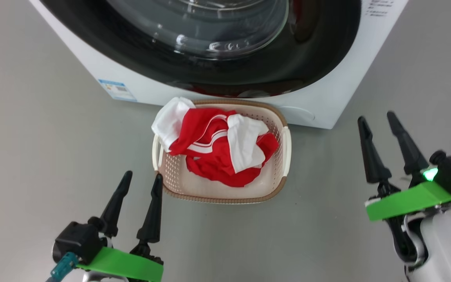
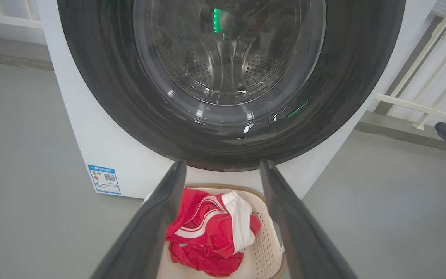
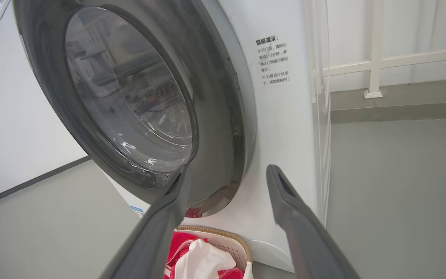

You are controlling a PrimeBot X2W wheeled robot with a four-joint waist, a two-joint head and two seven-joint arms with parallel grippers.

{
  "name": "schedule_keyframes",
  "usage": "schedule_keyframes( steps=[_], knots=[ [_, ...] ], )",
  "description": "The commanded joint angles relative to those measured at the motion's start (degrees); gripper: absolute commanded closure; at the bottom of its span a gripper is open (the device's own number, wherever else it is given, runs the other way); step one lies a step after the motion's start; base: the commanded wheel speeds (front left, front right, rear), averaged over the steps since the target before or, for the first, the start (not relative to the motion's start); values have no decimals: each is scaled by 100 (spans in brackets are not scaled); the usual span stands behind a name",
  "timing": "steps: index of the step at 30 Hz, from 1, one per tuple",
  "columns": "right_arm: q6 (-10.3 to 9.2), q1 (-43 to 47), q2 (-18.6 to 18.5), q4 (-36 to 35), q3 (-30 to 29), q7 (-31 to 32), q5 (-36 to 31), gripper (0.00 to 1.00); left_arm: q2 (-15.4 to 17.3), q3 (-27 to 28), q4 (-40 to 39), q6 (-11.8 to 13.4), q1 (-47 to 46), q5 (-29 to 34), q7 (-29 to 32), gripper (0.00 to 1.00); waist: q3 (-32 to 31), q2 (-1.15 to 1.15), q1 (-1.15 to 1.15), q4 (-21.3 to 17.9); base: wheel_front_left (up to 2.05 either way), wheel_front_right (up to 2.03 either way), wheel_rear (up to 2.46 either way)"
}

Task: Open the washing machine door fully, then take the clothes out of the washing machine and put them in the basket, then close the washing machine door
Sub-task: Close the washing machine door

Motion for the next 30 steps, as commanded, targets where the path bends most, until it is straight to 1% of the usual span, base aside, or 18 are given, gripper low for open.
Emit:
schedule_keyframes(
  steps=[1, 7, 13, 21, 30],
  knots=[
    [-5, 182, 45, -121, 97, 6, -33, 0, 66, 239, -93, -25, 96, 56, -45, 0, -200, 0, 0, -166, 0, 0, 0],
    [-5, 686, 177, -78, -22, 6, -67, 0, 66, 368, -50, -63, 273, 183, -45, 0, -487, 0, 0, -385, 0, 0, 0],
    [-5, 1210, 210, -54, -47, 6, -120, 0, 66, 500, 0, -82, 458, 296, -45, 0, -776, 0, 0, -622, 0, 0, 0],
    [-5, 1666, 248, -73, -150, 6, -161, 0, 66, 647, 35, -87, 725, 378, -45, 0, -1076, 0, 0, -870, 0, 0, 0],
    [-5, 1933, 257, -144, -282, 6, -171, 0, 66, 774, -54, -88, 1012, 394, -45, 0, -1191, 0, 0, -1141, 0, 0, 0]
  ],
)
